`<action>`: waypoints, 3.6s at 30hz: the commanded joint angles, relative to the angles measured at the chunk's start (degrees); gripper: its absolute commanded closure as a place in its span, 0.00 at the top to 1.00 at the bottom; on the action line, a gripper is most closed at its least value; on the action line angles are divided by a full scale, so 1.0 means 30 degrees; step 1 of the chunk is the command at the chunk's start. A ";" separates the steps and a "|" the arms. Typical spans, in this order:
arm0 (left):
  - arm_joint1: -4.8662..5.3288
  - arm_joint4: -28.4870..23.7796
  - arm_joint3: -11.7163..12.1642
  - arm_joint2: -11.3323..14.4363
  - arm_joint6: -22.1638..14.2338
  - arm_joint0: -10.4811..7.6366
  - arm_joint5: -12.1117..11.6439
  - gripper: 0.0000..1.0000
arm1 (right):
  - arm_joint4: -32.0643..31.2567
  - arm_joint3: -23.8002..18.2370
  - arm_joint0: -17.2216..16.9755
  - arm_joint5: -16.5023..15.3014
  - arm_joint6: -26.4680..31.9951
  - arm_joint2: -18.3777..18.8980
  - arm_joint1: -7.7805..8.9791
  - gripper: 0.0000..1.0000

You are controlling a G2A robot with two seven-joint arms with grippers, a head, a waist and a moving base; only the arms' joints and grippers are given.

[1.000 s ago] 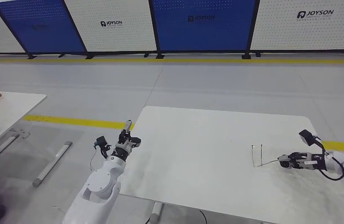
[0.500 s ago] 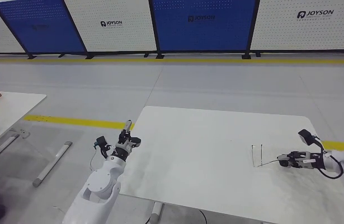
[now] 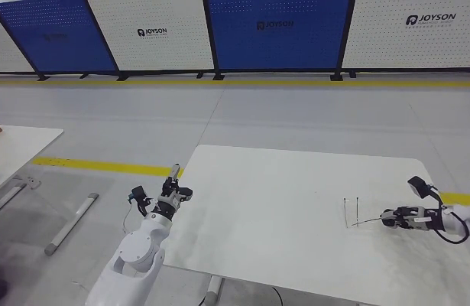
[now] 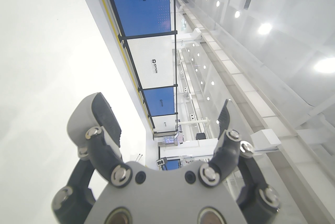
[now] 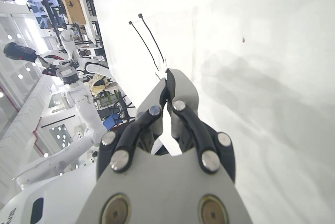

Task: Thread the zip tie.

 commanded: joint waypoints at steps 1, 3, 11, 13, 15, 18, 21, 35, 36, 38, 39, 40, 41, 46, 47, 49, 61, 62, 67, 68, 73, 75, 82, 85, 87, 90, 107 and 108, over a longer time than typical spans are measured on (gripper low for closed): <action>0.0000 0.0000 0.0000 0.0000 0.0000 0.0000 0.0000 1.00 | 0.0262 -0.0198 -0.0076 -0.0129 0.0300 0.0173 0.0056 0.00; 0.0000 0.0000 0.0000 0.0000 0.0000 0.0000 0.0000 1.00 | 0.0625 -0.0722 -0.0283 -0.0129 0.0717 0.0512 0.0221 0.00; 0.0000 0.0000 0.0000 0.0000 0.0000 0.0000 0.0000 1.00 | 0.2461 -0.5493 -0.3021 -0.0129 0.0727 0.3210 0.1889 0.00; 0.0000 0.0000 0.0000 0.0000 0.0000 0.0000 0.0000 1.00 | 0.3199 -0.7078 -0.4173 -0.0129 0.0727 0.4182 0.2406 0.00; 0.0000 0.0000 0.0000 0.0000 0.0000 0.0000 0.0000 1.00 | 0.3935 -0.9189 -0.5596 -0.0129 0.0727 0.5107 0.2958 0.00; 0.0000 0.0000 0.0000 0.0000 0.0000 0.0000 0.0000 1.00 | 0.3896 -1.0615 -0.6616 -0.0129 0.0727 0.5555 0.3404 0.00; 0.0000 0.0000 0.0000 0.0000 0.0000 0.0000 0.0000 1.00 | 0.3896 -1.0615 -0.6616 -0.0129 0.0727 0.5555 0.3404 0.00; 0.0000 0.0000 0.0000 0.0000 0.0000 0.0000 0.0000 1.00 | 0.7008 -1.4954 -0.8487 -0.0129 -0.0586 0.5701 0.2963 0.00; 0.0000 0.0000 0.0000 0.0000 0.0000 0.0000 0.0000 1.00 | 0.7840 -1.5480 -0.8839 -0.0129 -0.0521 0.5927 0.2883 0.00; 0.0000 0.0000 0.0000 0.0000 0.0000 0.0000 0.0000 1.00 | 0.9699 -1.6232 -0.9365 -0.0129 -0.0108 0.6044 0.2603 0.00; 0.0000 0.0000 0.0000 0.0000 0.0000 0.0000 0.0000 1.00 | 0.9697 -1.6452 -0.9419 -0.0129 -0.0452 0.5783 0.2444 0.00; 0.0000 0.0000 0.0000 0.0000 0.0000 0.0000 0.0000 1.00 | 0.9261 -1.6562 -0.9372 -0.0129 -0.0899 0.5432 0.2294 0.00; 0.0000 0.0000 0.0000 0.0000 0.0000 0.0000 0.0000 1.00 | 0.8897 -1.6572 -0.9319 -0.0129 -0.1105 0.5275 0.2249 0.00; 0.0000 0.0000 0.0000 0.0000 0.0000 0.0000 0.0000 1.00 | 0.8897 -1.6572 -0.9319 -0.0129 -0.1105 0.5275 0.2249 0.00; 0.0000 0.0000 0.0000 0.0000 0.0000 0.0000 0.0000 1.00 | 0.8897 -1.6572 -0.9319 -0.0129 -0.1105 0.5275 0.2249 0.00; 0.0000 0.0000 0.0000 0.0000 0.0000 0.0000 0.0000 1.00 | 0.8897 -1.6572 -0.9319 -0.0129 -0.1105 0.5275 0.2249 0.00; 0.0009 0.3949 -0.1809 0.3169 -0.3272 -0.0322 0.1590 1.00 | 1.0898 -1.7453 -1.0690 -0.0129 -0.3858 0.5602 0.1051 0.00; -0.0005 0.4069 -0.1685 0.3402 -0.3373 -0.0447 0.1820 1.00 | 1.0700 -1.7078 -1.0402 -0.0129 -0.3808 0.5184 0.0874 0.00; -0.0081 0.4318 -0.1162 0.3696 -0.2545 -0.0902 0.2337 1.00 | 1.0503 -1.6815 -1.0183 -0.0129 -0.3824 0.4937 0.0766 0.00; -0.0081 0.4318 -0.1162 0.3696 -0.2545 -0.0902 0.2337 1.00 | 1.0503 -1.6815 -1.0183 -0.0129 -0.3824 0.4937 0.0766 0.00; -0.0081 0.4318 -0.1162 0.3696 -0.2545 -0.0902 0.2337 1.00 | 1.0503 -1.6815 -1.0183 -0.0129 -0.3824 0.4937 0.0766 0.00; -0.0092 0.3921 -0.1151 0.3731 -0.2937 -0.0918 0.2006 1.00 | 1.0614 -1.7047 -1.0357 -0.0129 -0.4053 0.4904 0.0733 0.00; -0.0079 0.4263 -0.2062 0.4948 -0.5510 -0.1198 0.1039 1.00 | 1.0240 -1.7212 -0.9774 -0.0129 -0.4850 0.3295 -0.0085 0.00; -0.0147 0.4809 -0.2278 0.5899 -0.5661 -0.1406 0.0631 1.00 | 0.9833 -1.6503 -0.9370 -0.0129 -0.5512 0.2300 -0.0687 0.00; -0.0232 0.5338 -0.2008 0.6684 -0.5337 -0.1635 0.0534 1.00 | 1.0217 -1.5621 -0.9134 -0.0129 -0.5873 0.1657 -0.1110 0.00; -0.0291 0.5557 -0.1591 0.7189 -0.5359 -0.2034 0.0844 1.00 | 1.0684 -1.4753 -0.8882 -0.0117 -0.5866 0.1035 -0.1414 0.00; -0.0493 0.3976 -0.0762 0.8209 -0.5898 -0.2852 0.0009 1.00 | 0.9084 -1.6400 -0.9646 -0.0129 -0.9927 0.0297 -0.2037 0.00; -0.0541 0.3695 -0.0618 0.8354 -0.5791 -0.3018 -0.0135 1.00 | 0.8839 -1.6468 -0.9700 -0.0129 -1.0397 0.0252 -0.2147 0.00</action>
